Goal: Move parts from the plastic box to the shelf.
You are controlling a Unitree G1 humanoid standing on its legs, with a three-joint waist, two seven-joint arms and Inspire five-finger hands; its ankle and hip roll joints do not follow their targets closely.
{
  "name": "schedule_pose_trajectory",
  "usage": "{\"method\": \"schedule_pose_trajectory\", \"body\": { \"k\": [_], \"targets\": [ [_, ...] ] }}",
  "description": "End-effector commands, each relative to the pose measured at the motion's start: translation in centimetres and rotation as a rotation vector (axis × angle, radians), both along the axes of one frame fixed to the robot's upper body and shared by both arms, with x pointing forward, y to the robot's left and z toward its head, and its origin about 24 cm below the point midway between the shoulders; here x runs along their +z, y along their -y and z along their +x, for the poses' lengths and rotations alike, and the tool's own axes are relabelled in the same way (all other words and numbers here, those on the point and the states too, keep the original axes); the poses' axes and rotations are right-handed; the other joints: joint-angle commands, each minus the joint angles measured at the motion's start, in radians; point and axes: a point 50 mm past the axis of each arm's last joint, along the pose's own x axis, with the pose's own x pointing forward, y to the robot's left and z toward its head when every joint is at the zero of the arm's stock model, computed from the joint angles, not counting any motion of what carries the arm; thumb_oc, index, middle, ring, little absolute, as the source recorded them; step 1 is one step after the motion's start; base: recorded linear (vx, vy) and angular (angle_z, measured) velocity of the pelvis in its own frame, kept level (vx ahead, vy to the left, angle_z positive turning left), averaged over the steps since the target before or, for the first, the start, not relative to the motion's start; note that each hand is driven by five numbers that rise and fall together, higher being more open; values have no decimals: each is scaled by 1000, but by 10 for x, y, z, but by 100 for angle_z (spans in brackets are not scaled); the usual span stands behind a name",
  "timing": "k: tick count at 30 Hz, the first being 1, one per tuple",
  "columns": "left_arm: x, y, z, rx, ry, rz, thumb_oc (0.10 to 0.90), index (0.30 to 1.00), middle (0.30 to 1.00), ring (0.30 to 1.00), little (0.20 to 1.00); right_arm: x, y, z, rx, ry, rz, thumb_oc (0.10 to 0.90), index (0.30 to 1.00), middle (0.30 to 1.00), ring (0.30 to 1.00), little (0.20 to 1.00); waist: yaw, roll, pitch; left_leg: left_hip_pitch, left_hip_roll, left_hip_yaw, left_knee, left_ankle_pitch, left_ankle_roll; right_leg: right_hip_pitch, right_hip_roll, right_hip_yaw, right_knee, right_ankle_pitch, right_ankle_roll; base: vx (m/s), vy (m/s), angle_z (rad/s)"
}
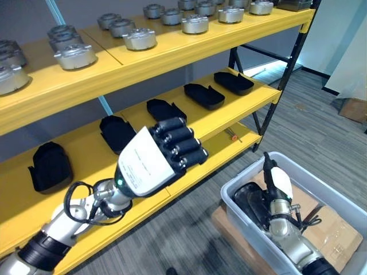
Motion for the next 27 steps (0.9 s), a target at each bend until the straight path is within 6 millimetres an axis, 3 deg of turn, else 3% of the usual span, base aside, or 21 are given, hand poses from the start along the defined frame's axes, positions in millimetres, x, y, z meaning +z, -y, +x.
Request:
{"method": "schedule_pose_trajectory", "body": {
  "k": [1,2,3,5,7,8,9,10,18,27],
  "targets": [
    [33,-4,2,-31,127,-216,400,300,300,300,300,48,4,26,-1,259,-57,900,1000,1000,1000,1000,-10,5,-27,67,95,21,34,-120,-57,-57,52,-33,35,-23,-54,-28,12,-4],
    [33,-3,1,-37,124,-222,424,333,333,333,333,48,4,27,0,255,-58,900,1000,1000,1000,1000,-12,4,-27,70,93,25,32,-121,-57,-56,51,-30,26,-16,-50,-30,16,-4],
    [33,-3,2,-38,120,-223,490,426,426,426,426,48,3,27,2,253,-56,900,1000,1000,1000,1000,-13,3,-27,74,91,31,28,-121,-58,-55,51,-27,15,-8,-46,-39,24,-8],
    [34,0,3,-48,110,-227,518,465,465,465,465,47,1,28,5,252,-54,900,1000,1000,1000,1000,-17,1,-27,77,88,39,27,-122,-58,-56,48,-23,2,4,-39,-38,18,-5],
    [35,2,4,-61,105,-229,606,588,588,588,588,47,0,29,4,248,-55,900,1000,1000,1000,1000,-19,0,-26,79,86,47,26,-124,-57,-58,44,-24,-9,16,-34,-38,9,1],
    [35,4,4,-66,103,-228,702,723,723,723,723,46,0,29,5,241,-56,900,1000,1000,1000,1000,-21,-1,-26,82,84,53,24,-125,-57,-57,42,-25,-17,22,-31,-33,6,-5],
    [35,4,4,-70,102,-229,759,802,802,802,802,46,0,29,5,238,-59,900,1000,1000,1000,1000,-21,-2,-27,84,83,56,22,-125,-57,-57,41,-27,-22,26,-30,-34,1,-10],
    [36,6,4,-78,96,-232,900,1000,1000,1000,1000,45,-1,28,5,236,-57,900,1000,1000,1000,1000,-22,-2,-27,89,81,64,16,-125,-58,-55,39,-31,-38,38,-24,-34,-3,-11],
    [41,10,5,-101,45,-226,900,1000,1000,1000,1000,42,5,26,-29,216,-58,900,1000,1000,1000,1000,-36,-6,-28,110,77,103,-4,-122,-58,-61,25,-34,-79,84,0,-18,-24,-9],
    [42,11,3,-142,-45,-232,900,1000,1000,1000,1000,41,18,25,-81,207,-88,900,1000,1000,1000,1000,-48,-14,-29,114,86,128,-1,-124,-58,-72,36,-29,-79,84,-6,15,-63,-6]
  ]
}}
